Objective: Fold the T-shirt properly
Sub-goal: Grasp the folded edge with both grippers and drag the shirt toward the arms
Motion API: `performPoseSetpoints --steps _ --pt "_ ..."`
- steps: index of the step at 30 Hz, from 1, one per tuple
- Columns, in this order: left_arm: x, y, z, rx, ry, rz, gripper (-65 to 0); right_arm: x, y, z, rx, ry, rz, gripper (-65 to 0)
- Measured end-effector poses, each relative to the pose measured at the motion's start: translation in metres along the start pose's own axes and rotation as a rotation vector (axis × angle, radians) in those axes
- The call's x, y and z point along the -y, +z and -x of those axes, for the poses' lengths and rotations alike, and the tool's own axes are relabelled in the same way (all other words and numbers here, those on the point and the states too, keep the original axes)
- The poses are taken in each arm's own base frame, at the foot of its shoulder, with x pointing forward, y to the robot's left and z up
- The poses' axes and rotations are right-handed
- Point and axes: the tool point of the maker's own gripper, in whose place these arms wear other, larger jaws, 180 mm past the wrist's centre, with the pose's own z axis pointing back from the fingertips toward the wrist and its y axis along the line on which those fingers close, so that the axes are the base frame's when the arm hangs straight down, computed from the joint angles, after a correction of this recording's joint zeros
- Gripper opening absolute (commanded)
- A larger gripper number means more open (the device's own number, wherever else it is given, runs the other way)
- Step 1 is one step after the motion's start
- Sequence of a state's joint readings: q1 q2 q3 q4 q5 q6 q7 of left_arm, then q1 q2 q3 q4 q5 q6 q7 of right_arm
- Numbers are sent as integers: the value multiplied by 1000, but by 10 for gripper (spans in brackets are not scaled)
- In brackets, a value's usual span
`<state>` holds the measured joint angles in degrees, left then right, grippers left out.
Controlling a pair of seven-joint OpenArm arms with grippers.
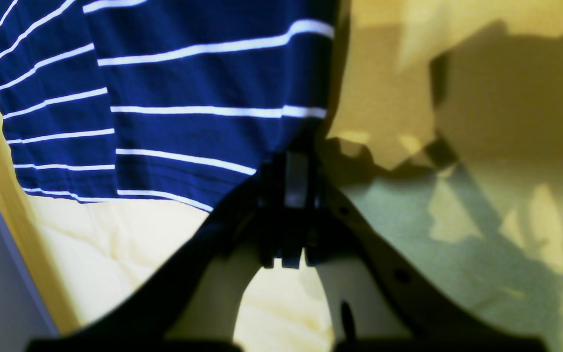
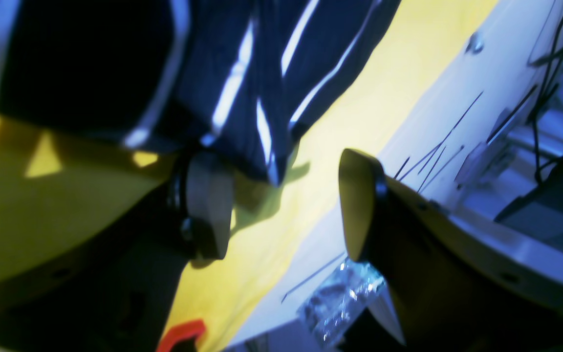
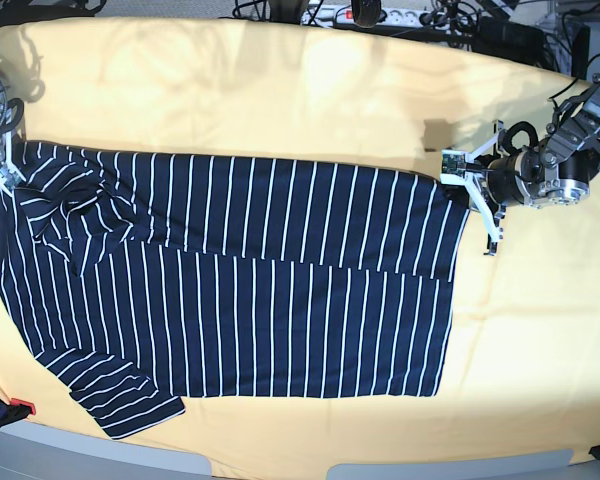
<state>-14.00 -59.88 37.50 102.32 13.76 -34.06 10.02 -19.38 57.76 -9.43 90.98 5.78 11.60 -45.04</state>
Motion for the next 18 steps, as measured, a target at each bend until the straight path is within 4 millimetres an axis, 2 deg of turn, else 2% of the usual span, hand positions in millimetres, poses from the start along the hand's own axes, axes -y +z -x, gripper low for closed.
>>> performPoseSetpoints --steps 1,2,4,5,8,10,12,18 --pt "0 0 0 0 0 0 -650 0 0 -3 17 0 0 -347" --pt "0 0 0 0 0 0 -650 -1 0 -6 28 -10 -7 -419" --pt "0 0 0 0 0 0 -650 -3 -1 -11 36 -30 -12 -605" --pt "0 0 0 1 0 -1 -650 0 -1 -15 39 -41 -5 -650" --pt "-1 0 0 0 0 -1 -650 29 2 -17 17 -81 89 -650" --pt "-2 1 1 -2 -2 -3 -650 39 3 -17 10 -87 104 -650" --pt "-2 4 3 -9 -6 -4 -650 37 4 -14 -20 -47 71 -650" --pt "-4 20 1 3 -21 9 -650 -3 6 2 -106 -20 -141 -650"
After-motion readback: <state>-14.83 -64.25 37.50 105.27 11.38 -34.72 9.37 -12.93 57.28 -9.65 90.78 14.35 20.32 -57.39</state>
